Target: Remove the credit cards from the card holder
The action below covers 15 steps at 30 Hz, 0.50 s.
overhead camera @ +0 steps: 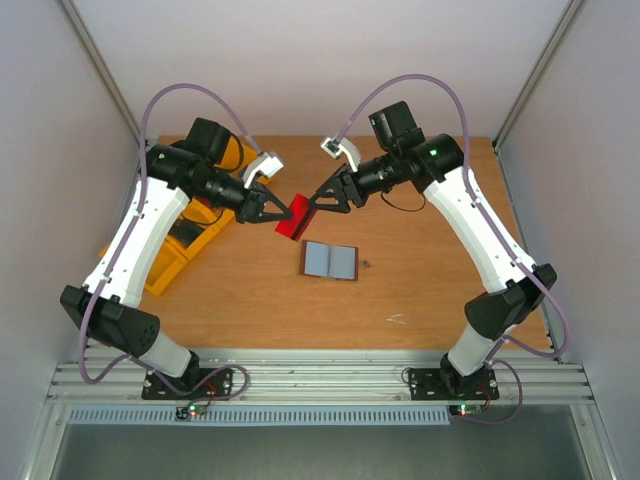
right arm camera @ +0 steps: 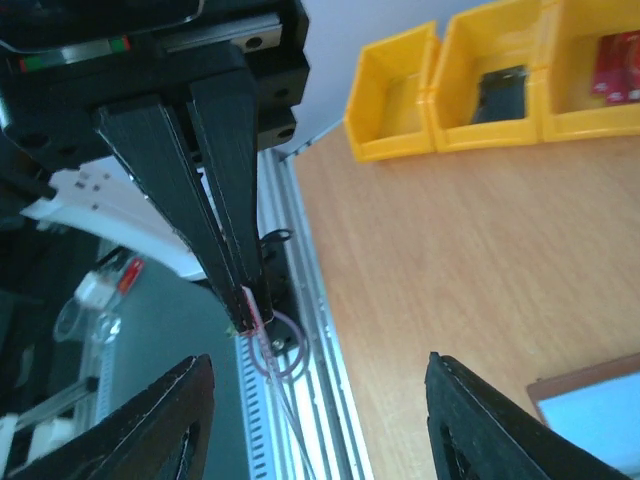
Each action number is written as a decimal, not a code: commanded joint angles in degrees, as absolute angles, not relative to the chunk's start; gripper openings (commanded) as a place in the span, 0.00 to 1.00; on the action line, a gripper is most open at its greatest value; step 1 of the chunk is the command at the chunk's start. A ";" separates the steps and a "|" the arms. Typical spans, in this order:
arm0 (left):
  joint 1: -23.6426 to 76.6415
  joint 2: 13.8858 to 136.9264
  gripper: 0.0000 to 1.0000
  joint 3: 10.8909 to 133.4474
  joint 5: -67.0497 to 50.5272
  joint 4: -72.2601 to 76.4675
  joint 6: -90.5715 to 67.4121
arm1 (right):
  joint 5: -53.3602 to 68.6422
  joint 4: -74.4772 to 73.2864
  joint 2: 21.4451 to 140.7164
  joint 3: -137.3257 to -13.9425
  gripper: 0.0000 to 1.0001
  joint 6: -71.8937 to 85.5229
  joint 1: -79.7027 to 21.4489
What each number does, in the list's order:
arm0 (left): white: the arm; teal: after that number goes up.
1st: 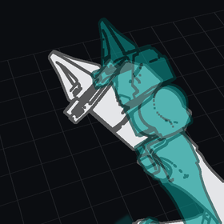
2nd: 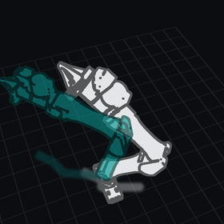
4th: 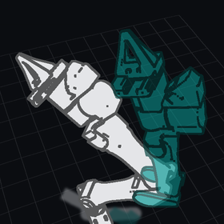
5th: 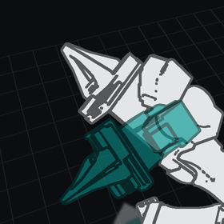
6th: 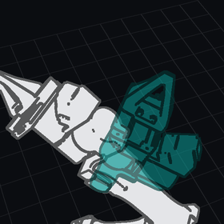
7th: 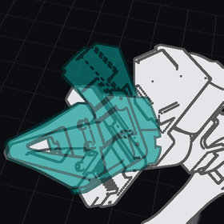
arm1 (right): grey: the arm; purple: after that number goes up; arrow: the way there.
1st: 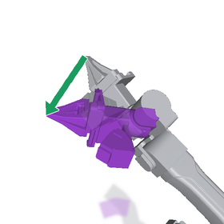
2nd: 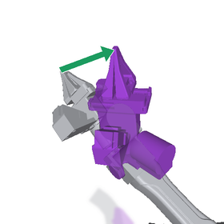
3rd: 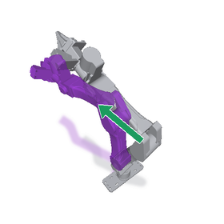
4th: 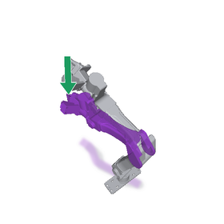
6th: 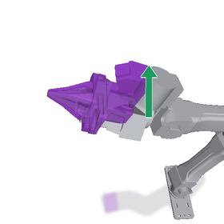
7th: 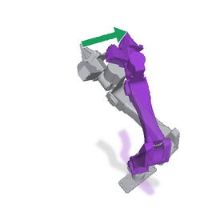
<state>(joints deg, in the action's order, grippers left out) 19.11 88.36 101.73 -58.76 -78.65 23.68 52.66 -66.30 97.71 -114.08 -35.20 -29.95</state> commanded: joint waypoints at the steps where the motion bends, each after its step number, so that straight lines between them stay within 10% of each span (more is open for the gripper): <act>1: 19.95 87.86 0.00 104.28 -62.80 -82.90 30.65 | 62.44 -71.08 98.64 -115.63 0.52 -39.49 -30.45; 10: 20.04 88.11 0.00 104.55 -62.23 -81.34 29.06 | 64.87 -75.01 98.10 -115.22 0.01 -42.60 -30.45; 15: 19.84 87.81 0.57 104.63 -55.54 -72.99 19.64 | 63.03 -65.51 95.60 -114.41 0.01 -33.63 -28.38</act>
